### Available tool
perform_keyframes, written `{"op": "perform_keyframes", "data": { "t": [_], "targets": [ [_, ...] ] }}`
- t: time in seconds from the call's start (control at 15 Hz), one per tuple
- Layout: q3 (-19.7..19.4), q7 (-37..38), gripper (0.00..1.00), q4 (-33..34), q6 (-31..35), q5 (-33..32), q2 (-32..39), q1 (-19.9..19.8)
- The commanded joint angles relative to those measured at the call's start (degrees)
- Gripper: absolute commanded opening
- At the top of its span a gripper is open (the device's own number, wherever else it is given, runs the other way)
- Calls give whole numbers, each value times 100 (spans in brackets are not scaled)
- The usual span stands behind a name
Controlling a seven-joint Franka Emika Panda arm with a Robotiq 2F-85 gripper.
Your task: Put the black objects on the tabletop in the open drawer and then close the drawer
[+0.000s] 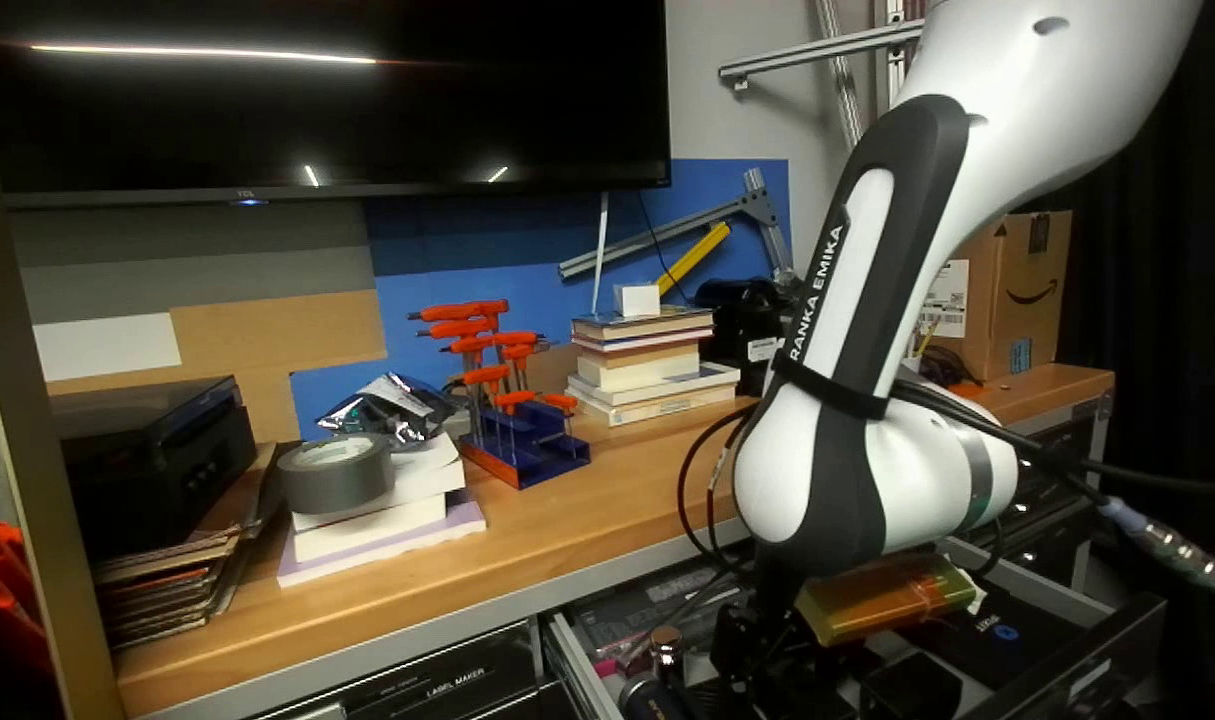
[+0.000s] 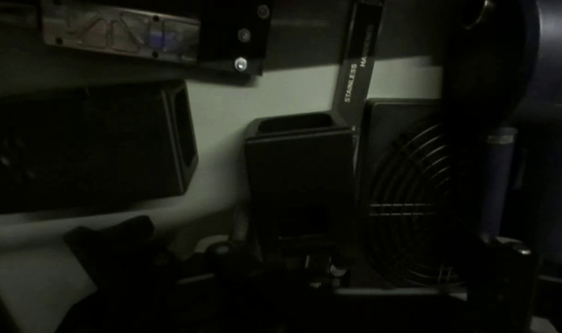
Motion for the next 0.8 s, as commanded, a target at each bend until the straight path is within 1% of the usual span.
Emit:
{"op": "perform_keyframes", "data": {
  "t": [0.0, 0.07, 0.13, 0.2, 0.4, 0.47, 0.6, 0.73],
  "targets": [
    [-1098, 971, 100, -50, -415, -780, -519, 949],
    [-1301, 1186, 100, -36, -544, -1012, -593, 1088],
    [-1885, 1787, 100, -52, -692, -1538, -694, 1535],
    [-2326, 2193, 100, -43, -873, -1874, -797, 1898],
    [-3189, 3504, 100, -14, -1313, -2896, -1086, 2559],
    [-3368, 3943, 100, -11, -1480, -3179, -1181, 2687],
    [-3509, 4820, 100, -120, -1709, -3554, -1388, 2782],
    [-3540, 5524, 100, -258, -1915, -3586, -1564, 2794]
  ]
}}
